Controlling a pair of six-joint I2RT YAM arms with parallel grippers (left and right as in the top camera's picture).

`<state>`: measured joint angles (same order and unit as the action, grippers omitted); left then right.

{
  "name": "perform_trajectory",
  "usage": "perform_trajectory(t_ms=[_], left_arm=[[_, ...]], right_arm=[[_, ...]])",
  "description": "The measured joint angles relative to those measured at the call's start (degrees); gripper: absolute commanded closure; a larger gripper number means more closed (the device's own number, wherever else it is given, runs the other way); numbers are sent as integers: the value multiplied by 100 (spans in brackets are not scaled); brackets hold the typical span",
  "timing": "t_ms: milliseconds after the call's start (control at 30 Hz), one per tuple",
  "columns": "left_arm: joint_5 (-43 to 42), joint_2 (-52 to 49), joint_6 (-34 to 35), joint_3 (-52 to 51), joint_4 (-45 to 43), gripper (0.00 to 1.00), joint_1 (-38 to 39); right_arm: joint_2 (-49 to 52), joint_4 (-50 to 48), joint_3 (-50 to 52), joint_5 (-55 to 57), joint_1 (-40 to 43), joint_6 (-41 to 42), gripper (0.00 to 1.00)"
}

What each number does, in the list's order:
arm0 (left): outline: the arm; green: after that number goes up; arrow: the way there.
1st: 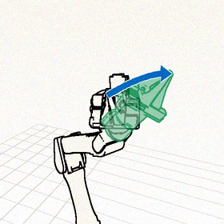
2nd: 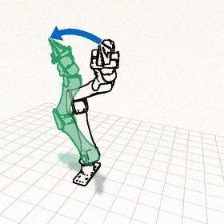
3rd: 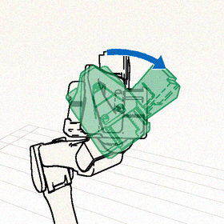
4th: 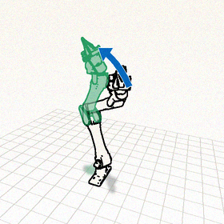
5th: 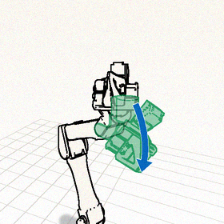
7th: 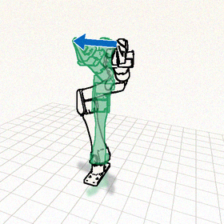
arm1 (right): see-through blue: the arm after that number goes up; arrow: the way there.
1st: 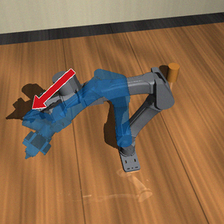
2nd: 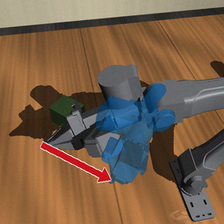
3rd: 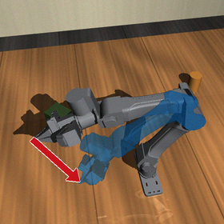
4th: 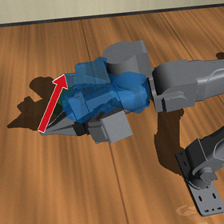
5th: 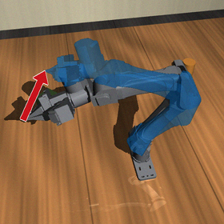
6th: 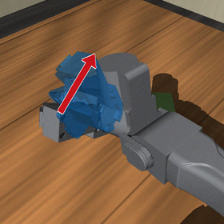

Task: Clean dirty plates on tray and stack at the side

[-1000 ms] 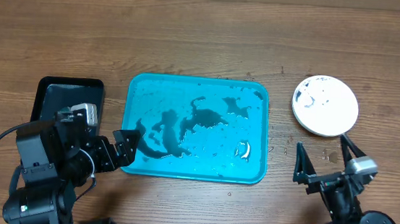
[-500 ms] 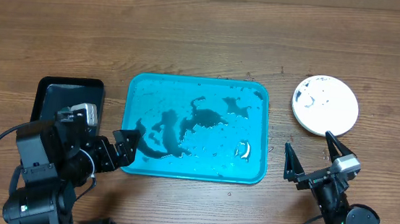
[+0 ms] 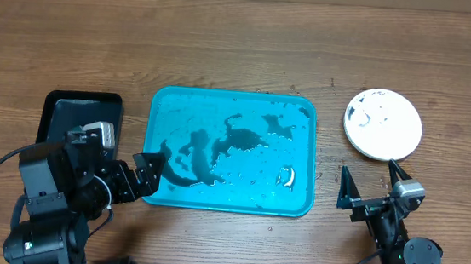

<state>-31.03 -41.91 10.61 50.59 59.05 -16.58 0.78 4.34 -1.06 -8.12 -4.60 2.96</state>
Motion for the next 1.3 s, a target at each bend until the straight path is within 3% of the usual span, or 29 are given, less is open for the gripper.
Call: perform_trajectory(t_ms=[1300], left_arm=[[63, 0, -66, 0, 11, 0, 2]], right_arm=[[0, 20, 0, 109, 0, 2, 0]])
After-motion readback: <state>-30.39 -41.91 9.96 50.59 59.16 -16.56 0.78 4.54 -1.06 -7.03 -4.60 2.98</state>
